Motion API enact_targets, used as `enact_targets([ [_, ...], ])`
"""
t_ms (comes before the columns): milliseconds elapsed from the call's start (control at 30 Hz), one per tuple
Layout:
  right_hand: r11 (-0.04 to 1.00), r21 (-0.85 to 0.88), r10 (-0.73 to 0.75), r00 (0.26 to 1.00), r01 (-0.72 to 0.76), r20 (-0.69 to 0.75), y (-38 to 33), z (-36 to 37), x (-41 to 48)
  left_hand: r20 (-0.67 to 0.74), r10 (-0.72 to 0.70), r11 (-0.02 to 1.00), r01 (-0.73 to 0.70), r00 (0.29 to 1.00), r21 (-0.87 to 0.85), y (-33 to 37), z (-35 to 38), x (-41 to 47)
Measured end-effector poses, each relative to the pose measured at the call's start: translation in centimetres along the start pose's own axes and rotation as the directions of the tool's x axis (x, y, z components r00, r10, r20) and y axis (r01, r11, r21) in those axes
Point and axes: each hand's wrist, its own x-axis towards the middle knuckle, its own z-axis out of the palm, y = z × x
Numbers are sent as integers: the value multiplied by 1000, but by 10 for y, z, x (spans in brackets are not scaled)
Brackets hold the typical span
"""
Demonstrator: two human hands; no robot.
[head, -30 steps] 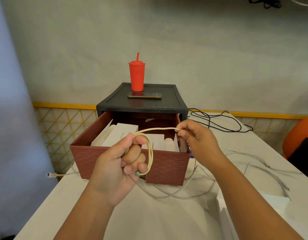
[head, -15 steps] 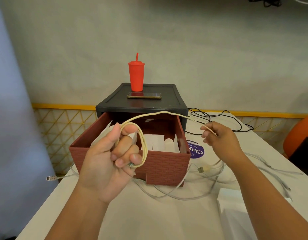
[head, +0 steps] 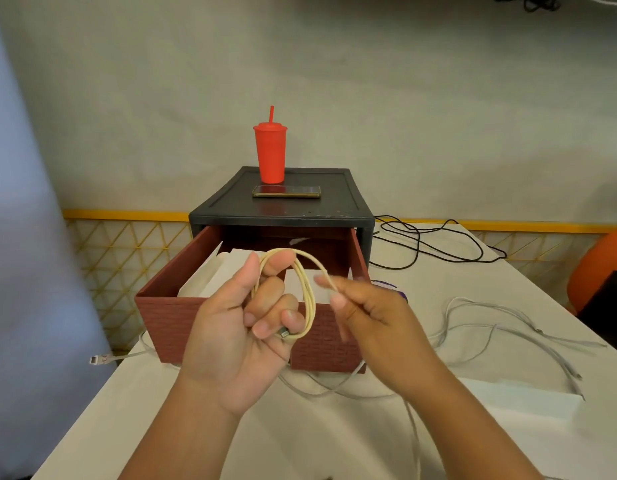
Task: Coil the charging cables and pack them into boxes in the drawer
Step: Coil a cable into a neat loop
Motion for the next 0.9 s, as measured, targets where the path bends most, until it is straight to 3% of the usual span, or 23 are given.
enact_targets([
  [100, 1000, 3, 29, 988, -30, 150, 1, 11, -13, -70, 37, 999, -35, 997, 31, -4, 5, 0],
  [200, 996, -67, 68, 981, -57, 180, 2, 16, -21, -81, 52, 997, -47, 995, 58, -9, 5, 0],
  [333, 988, -131, 106, 971, -79, 216, 2, 18, -28, -74, 152, 928, -116, 986, 355, -19, 2, 2],
  [400, 984, -155, 128, 957, -89, 261, 3, 18, -31, -33, 199, 787, -140, 979, 601, -23, -4, 4],
  [500, 978, -157, 179, 941, -138, 289, 6, 14, -33, 93, 210, 457, -182, 973, 871, -27, -9, 4],
  [600, 969, -167, 224, 928, -180, 297, 4, 7, -34, 214, 186, 69, -230, 959, 971, -32, -12, 2],
  [700, 952, -210, 277, 922, -224, 272, 3, -2, -36, 295, 104, -345, -244, 950, 906, -30, -17, 2],
  [800, 933, -234, 323, 922, -272, 216, 6, -12, -36, 313, 31, -479, -260, 949, 838, -27, -24, 0],
  [900, 937, -208, 317, 935, -281, 163, 8, -22, -35, 359, -24, -455, -330, 933, 827, -26, -27, -4],
])
